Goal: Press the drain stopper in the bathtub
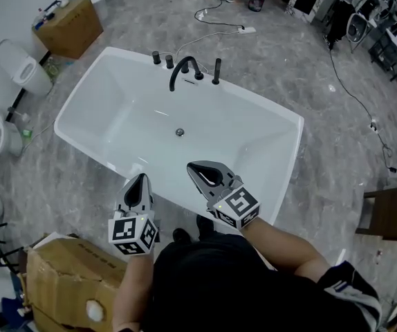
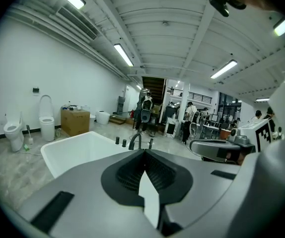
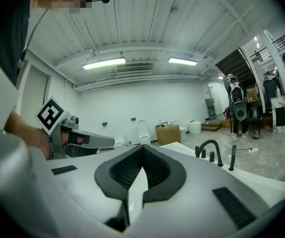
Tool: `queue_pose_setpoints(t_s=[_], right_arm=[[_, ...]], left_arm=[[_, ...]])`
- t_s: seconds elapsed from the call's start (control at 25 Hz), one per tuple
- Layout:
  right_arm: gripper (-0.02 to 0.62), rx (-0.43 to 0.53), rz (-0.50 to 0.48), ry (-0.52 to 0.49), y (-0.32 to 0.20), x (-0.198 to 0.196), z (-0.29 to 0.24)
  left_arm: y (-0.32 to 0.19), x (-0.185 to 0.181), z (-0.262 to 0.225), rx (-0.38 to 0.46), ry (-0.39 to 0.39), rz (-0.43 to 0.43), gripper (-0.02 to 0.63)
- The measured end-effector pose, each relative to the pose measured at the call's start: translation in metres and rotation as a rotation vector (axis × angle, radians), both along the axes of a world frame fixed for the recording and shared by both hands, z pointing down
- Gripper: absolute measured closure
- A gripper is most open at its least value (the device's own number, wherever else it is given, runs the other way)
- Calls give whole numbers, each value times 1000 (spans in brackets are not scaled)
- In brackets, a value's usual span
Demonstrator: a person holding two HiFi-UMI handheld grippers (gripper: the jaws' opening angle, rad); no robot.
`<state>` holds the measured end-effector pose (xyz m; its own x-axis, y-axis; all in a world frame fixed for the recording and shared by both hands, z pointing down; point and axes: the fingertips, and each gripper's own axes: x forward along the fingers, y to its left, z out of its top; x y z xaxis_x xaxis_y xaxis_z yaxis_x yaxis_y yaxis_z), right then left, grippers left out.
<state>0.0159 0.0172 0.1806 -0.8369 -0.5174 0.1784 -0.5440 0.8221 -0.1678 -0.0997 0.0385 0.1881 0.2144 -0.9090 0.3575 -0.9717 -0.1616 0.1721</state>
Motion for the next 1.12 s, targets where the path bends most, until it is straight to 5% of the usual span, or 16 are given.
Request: queue_pose_setpoints(t_s=[0.28, 0.52, 1.12], right_arm=[[583, 45, -20, 40, 46, -59, -27], [583, 83, -2, 65, 90, -103, -42], [584, 114, 26, 39, 86, -81, -60]], left_arm=[[40, -37, -39, 103, -71, 47, 597], [74, -74, -41, 124, -42, 74, 597], [77, -67, -50, 126, -32, 59, 597]])
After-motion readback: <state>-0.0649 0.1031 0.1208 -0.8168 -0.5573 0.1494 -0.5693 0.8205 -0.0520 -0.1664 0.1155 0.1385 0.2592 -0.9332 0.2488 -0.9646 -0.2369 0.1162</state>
